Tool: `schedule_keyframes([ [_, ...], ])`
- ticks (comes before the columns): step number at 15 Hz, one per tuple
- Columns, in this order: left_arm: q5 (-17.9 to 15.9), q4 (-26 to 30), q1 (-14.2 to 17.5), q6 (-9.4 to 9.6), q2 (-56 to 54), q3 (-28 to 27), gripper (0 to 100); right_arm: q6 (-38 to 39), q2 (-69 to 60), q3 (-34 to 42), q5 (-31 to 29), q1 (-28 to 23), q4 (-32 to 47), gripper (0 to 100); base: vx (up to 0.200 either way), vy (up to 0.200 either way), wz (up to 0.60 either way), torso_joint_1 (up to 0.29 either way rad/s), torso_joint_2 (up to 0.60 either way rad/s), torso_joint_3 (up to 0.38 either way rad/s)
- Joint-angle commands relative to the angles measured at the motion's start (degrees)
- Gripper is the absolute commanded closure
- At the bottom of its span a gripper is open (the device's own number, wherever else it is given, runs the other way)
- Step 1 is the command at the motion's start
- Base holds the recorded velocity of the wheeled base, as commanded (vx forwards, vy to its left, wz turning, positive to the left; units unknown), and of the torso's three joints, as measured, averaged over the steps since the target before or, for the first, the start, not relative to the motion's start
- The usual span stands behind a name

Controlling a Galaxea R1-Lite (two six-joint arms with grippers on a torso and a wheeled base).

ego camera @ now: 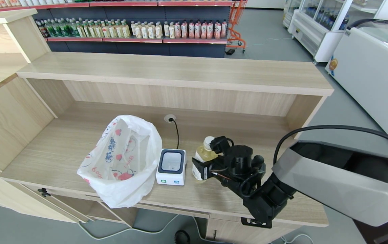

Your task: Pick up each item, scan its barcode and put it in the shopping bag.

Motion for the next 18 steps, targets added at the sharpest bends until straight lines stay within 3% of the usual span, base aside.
schedule_keyframes([
  [1,0.0,0.0,0.0,-0.01,0.0,0.0,0,0.2,-1.0,0.4,0.1,-0.5,-0.2,100,0.000,0.000,0.00,0.000,0.00,0.000],
  [7,0.0,0.0,0.0,-0.01,0.0,0.0,0,6.9,-11.4,3.9,3.7,-1.2,0.4,100,0.000,0.000,0.00,0.000,0.00,0.000],
  [11,0.0,0.0,0.0,-0.01,0.1,0.0,0,11.2,-22.6,9.4,12.2,-3.9,1.4,100,0.000,0.000,0.00,0.000,0.00,0.000],
  [12,0.0,0.0,0.0,-0.01,0.1,0.0,0,15.5,-28.0,11.4,15.7,-4.6,3.5,100,0.000,0.000,0.00,0.000,0.00,0.000],
  [15,0.1,0.0,0.0,-0.01,0.0,0.0,0,17.7,-37.4,13.2,21.3,-6.4,8.5,100,0.000,0.000,0.00,0.000,0.00,0.000],
  [18,0.0,-0.1,0.0,-0.01,0.1,0.0,0,17.3,-51.4,15.0,23.9,-7.0,21.7,100,0.000,0.000,0.00,0.000,0.00,0.000],
])
